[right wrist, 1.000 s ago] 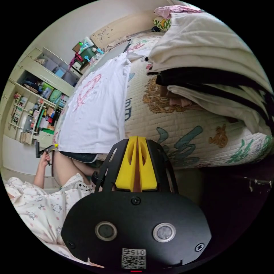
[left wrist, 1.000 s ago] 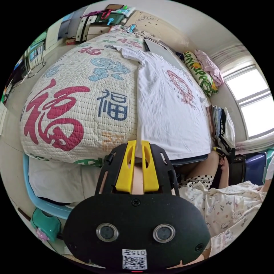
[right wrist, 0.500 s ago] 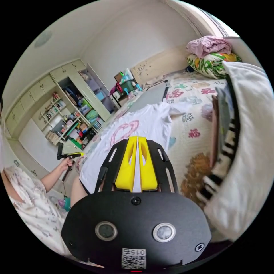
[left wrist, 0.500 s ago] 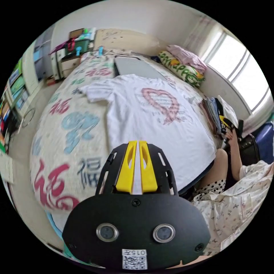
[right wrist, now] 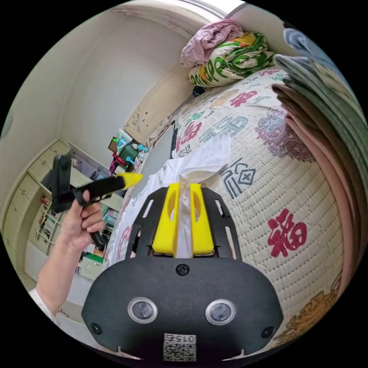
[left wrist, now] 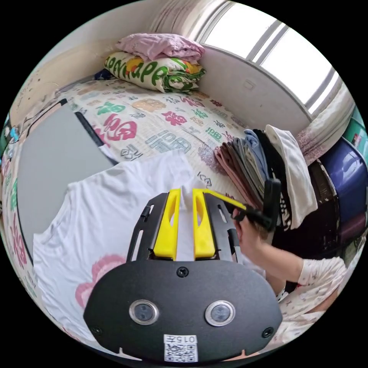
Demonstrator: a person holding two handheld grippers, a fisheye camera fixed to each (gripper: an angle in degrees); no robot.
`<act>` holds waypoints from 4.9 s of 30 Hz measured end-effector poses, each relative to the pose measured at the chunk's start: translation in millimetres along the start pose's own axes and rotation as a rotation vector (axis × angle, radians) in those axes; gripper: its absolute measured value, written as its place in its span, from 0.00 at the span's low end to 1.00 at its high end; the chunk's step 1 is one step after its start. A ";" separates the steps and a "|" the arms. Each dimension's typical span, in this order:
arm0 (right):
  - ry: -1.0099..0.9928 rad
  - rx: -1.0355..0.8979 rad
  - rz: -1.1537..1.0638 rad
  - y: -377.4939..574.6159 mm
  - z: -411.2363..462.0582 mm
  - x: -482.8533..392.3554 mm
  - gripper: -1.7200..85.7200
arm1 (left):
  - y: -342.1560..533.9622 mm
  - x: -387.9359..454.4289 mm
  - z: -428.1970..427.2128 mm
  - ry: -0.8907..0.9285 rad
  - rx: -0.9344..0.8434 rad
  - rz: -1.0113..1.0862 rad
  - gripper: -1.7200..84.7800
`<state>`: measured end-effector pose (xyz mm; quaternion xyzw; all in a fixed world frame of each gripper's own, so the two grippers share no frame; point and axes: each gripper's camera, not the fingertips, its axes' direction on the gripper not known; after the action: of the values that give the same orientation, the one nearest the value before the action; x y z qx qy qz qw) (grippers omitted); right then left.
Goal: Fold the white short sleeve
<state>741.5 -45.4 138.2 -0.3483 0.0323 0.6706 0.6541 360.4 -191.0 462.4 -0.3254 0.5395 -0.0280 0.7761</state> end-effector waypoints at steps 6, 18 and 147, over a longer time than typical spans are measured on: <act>-0.201 0.093 0.184 -3.1 -18.4 55.6 0.03 | -98.4 29.3 80.9 -0.066 0.015 -0.083 0.09; -0.182 0.037 0.188 -12.9 3.5 46.0 0.02 | -153.0 41.9 160.5 -0.279 -0.045 -0.163 0.10; 0.222 -0.347 -0.841 438.8 292.1 127.4 0.11 | 84.6 -127.8 28.2 -0.212 0.043 -0.224 0.11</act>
<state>235.1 146.8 113.0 -0.5048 -0.1544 0.3016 0.7939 305.3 -60.7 527.6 -0.3680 0.4142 -0.0913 0.8275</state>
